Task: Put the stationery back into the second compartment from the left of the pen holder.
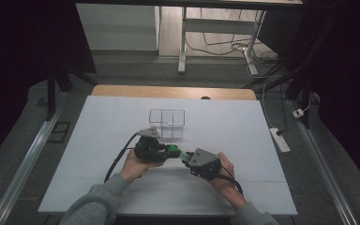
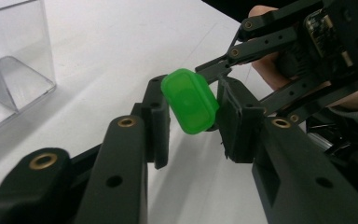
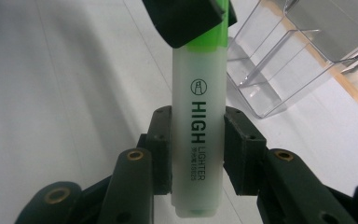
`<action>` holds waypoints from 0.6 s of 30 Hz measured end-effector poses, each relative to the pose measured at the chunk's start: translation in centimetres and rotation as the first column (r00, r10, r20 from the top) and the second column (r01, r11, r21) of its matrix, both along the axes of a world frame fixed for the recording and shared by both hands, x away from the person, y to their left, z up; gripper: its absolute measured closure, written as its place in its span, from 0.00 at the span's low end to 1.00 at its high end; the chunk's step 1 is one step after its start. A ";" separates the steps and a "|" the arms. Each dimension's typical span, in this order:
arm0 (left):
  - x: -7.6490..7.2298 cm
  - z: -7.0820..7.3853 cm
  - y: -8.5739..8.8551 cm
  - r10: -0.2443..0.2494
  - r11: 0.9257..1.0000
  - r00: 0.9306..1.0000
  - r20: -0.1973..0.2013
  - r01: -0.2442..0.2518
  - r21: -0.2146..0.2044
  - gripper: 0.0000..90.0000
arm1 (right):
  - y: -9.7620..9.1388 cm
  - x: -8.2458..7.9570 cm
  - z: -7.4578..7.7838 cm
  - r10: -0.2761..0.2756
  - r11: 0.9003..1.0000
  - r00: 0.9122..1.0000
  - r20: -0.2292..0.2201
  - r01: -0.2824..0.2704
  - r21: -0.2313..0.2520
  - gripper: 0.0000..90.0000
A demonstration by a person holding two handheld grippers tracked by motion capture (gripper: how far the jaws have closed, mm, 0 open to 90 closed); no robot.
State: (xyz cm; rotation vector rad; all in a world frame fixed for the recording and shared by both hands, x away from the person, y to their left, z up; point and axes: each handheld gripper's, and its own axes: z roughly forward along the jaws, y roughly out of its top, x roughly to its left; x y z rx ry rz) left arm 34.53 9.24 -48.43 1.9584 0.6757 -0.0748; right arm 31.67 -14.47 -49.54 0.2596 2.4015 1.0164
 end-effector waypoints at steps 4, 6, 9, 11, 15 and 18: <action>-0.1 0.0 -0.2 0.004 1.000 1.000 -0.001 -0.004 0.001 0.74 | 0.1 -0.1 -0.1 -0.013 1.000 1.000 0.013 0.013 -0.023 0.72; -0.2 0.1 -0.3 0.005 1.000 1.000 0.003 -0.005 -0.001 0.75 | 0.2 0.0 -0.2 -0.013 0.999 1.000 0.024 0.014 -0.033 0.72; -0.2 0.1 -0.3 0.006 1.000 1.000 0.006 -0.006 -0.004 0.75 | 0.2 0.0 -0.2 -0.016 0.999 1.000 0.022 0.017 -0.034 0.72; -0.3 0.1 -0.3 0.006 1.000 1.000 0.008 -0.005 -0.007 0.75 | 0.2 0.0 -0.1 -0.016 0.999 1.000 0.021 0.017 -0.039 0.72; -0.3 0.2 -0.2 0.013 1.000 1.000 0.013 -0.012 -0.012 0.74 | 0.2 0.0 -0.2 -0.019 0.999 1.000 0.018 0.019 -0.037 0.72; -0.3 0.2 -0.1 0.016 1.000 1.000 0.014 -0.015 -0.018 0.74 | 0.2 0.1 -0.3 -0.021 0.999 1.000 0.016 0.021 -0.038 0.72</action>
